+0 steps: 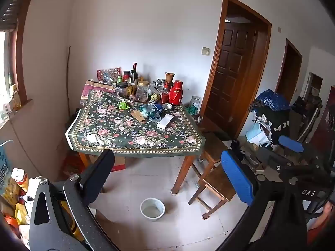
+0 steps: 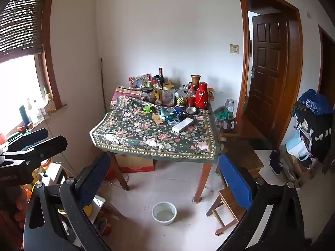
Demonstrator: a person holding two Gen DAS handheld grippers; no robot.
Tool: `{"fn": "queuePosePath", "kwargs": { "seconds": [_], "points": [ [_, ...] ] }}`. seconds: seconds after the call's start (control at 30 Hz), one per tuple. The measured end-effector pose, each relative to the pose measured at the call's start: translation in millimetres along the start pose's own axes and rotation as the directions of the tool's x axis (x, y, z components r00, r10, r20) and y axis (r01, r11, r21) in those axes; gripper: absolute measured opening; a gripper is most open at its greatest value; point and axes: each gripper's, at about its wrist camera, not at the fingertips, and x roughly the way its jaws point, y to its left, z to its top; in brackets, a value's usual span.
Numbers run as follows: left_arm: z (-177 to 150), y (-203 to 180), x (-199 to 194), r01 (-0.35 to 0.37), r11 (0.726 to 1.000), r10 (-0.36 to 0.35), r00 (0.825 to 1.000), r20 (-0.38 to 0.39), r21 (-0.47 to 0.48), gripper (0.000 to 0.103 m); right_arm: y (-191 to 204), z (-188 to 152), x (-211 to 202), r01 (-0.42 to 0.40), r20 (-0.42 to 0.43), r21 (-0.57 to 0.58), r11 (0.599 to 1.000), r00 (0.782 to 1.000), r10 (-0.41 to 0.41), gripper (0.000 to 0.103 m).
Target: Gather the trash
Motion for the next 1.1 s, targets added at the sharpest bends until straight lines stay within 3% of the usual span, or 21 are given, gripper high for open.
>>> {"fn": "queuePosePath", "kwargs": {
  "seconds": [1.1],
  "points": [
    [5.1, 4.5, 2.4, 0.005, 1.0, -0.005, 1.0, -0.016, 0.012, 0.102, 3.9, 2.1, 5.0, -0.022, -0.01, 0.029, 0.999, 1.0, 0.022, 0.103]
  ]
}}
